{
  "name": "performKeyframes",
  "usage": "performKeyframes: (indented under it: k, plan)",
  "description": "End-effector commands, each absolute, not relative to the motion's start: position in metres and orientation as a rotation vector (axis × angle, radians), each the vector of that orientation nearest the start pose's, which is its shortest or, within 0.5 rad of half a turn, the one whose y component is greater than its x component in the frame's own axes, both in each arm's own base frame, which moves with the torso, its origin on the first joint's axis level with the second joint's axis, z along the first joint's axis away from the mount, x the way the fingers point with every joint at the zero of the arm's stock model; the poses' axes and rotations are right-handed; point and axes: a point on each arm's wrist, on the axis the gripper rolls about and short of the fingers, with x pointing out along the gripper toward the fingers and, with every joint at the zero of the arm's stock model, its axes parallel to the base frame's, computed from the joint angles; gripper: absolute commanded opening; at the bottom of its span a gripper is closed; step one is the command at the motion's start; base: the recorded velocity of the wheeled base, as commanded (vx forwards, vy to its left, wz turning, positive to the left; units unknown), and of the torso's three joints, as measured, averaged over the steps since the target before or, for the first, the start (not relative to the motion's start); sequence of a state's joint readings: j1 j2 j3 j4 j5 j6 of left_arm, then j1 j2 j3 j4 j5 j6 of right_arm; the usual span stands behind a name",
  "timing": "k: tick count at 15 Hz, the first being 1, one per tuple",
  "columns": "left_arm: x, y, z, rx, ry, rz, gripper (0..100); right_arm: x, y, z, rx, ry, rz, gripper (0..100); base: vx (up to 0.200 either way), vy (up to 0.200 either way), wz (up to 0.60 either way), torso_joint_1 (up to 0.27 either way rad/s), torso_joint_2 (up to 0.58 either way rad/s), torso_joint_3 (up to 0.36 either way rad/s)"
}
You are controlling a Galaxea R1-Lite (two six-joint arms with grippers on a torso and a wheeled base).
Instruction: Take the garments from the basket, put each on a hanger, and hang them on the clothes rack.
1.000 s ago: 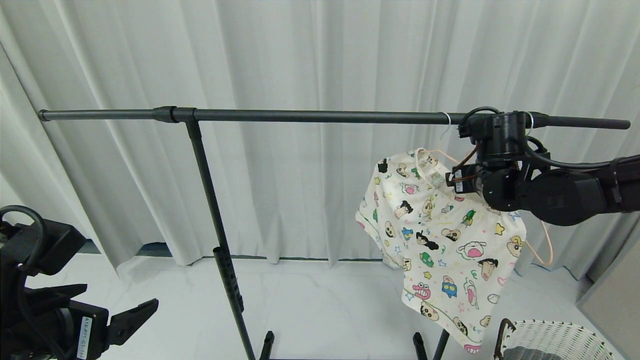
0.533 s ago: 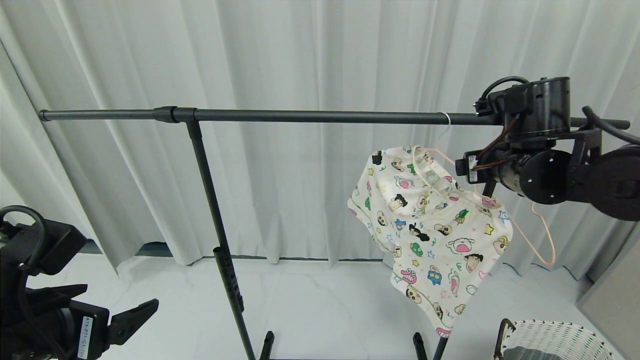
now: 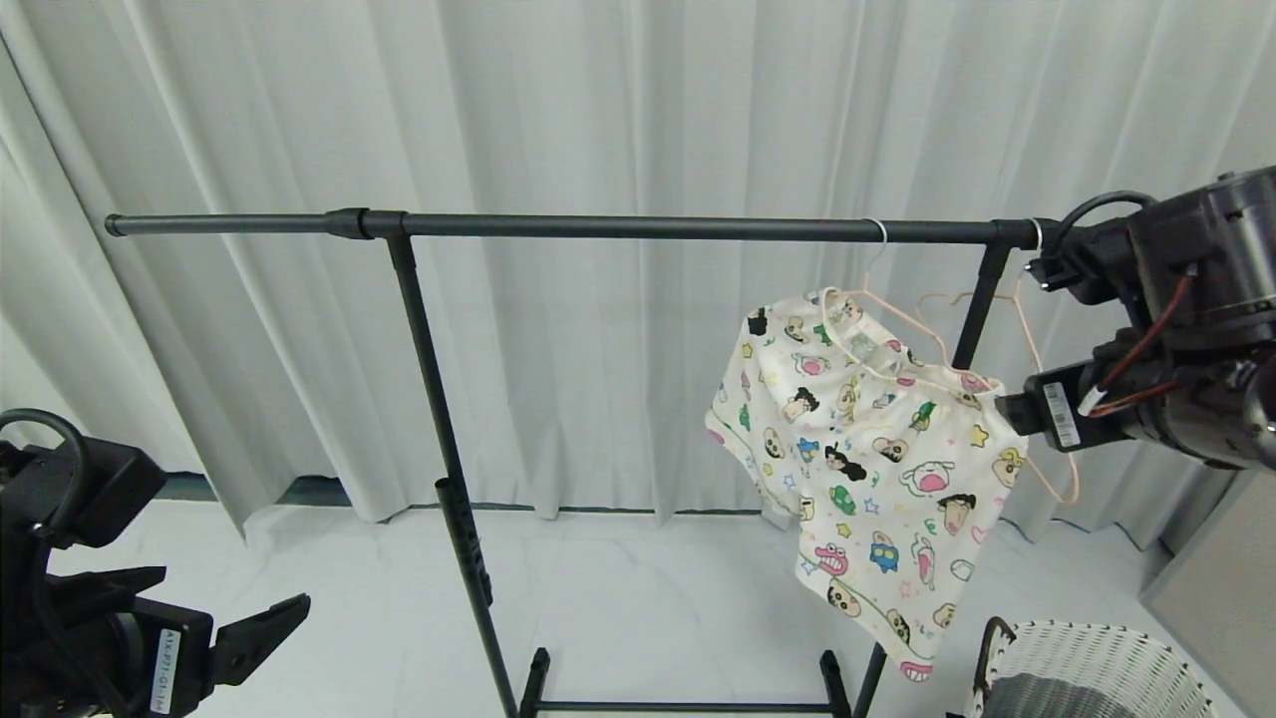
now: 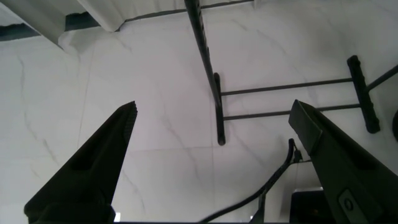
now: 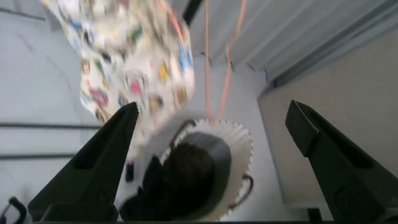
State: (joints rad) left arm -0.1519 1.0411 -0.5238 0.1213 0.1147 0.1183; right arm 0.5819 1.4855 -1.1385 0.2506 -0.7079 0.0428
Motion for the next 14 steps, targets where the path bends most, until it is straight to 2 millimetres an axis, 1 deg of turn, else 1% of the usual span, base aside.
performKeyframes:
  k: [1, 4, 6, 9, 12, 14]
  plan:
    - [0.119, -0.015, 0.177, 0.197, 0.631, -0.067, 100, 0.192, 0.108, 0.254, -0.318, 0.469, -0.135, 100, -0.200, 0.000, 0.00, -0.017, 0.00, 0.017]
    - [0.119, -0.014, 0.177, 0.194, 0.632, -0.058, 100, 0.183, 0.102, 0.251, -0.346, 0.477, -0.142, 100, -0.200, 0.000, 0.00, -0.002, 0.00, 0.001]
    - [0.119, -0.011, 0.177, 0.188, 0.633, -0.039, 100, 0.172, 0.091, 0.246, -0.397, 0.488, -0.148, 100, -0.200, 0.000, 0.00, 0.002, 0.00, 0.002]
    - [0.119, -0.011, 0.176, 0.185, 0.638, -0.038, 100, 0.165, 0.085, 0.241, -0.401, 0.496, -0.153, 100, -0.200, 0.000, 0.00, 0.002, 0.01, 0.006]
    - [0.116, -0.011, 0.172, 0.185, 0.647, -0.038, 100, 0.158, 0.080, 0.237, -0.400, 0.501, -0.152, 100, 0.000, 0.000, 0.00, 0.000, 0.00, 0.000]
    - [0.116, -0.011, 0.172, 0.185, 0.647, -0.038, 100, 0.155, 0.078, 0.234, -0.406, 0.506, -0.153, 100, 0.000, 0.000, 0.00, -0.107, 0.24, 0.134]
